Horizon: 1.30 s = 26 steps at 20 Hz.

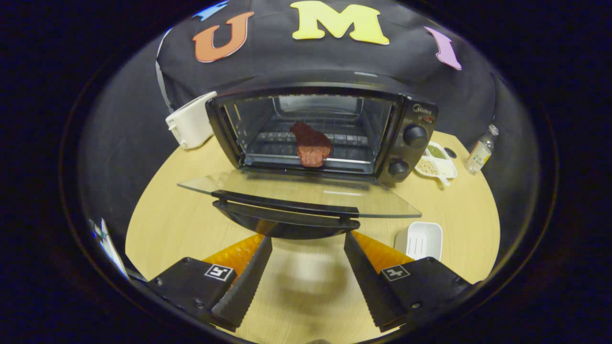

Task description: Open the toaster oven, put the food inside, and close the toaster oven door.

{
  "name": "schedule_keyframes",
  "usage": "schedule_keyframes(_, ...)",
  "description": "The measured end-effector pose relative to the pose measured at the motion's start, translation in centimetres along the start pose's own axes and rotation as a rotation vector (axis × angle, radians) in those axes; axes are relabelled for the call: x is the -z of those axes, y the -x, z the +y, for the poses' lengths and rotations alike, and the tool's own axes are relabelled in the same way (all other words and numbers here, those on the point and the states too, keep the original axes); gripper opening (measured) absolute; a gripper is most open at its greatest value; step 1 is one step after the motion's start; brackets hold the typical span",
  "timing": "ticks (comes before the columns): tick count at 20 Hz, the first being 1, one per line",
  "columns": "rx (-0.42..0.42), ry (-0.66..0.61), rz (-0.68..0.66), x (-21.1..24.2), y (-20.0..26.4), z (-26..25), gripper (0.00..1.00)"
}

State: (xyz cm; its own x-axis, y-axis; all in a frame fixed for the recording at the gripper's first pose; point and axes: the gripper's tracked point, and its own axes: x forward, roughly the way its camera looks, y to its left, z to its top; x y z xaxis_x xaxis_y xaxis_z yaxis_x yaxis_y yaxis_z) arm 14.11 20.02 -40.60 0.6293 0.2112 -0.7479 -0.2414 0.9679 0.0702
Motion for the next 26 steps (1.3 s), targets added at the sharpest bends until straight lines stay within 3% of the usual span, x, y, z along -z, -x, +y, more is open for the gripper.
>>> schedule_keyframes(12,-0.038,0.000,-0.133,-8.5,0.5,0.8,0.98)
schedule_keyframes(21,-0.022,-0.060,-0.148,-7.7,2.7,-1.4,0.97)
schedule_keyframes(26,0.042,-0.078,-0.196,-7.5,6.0,-4.6,0.97)
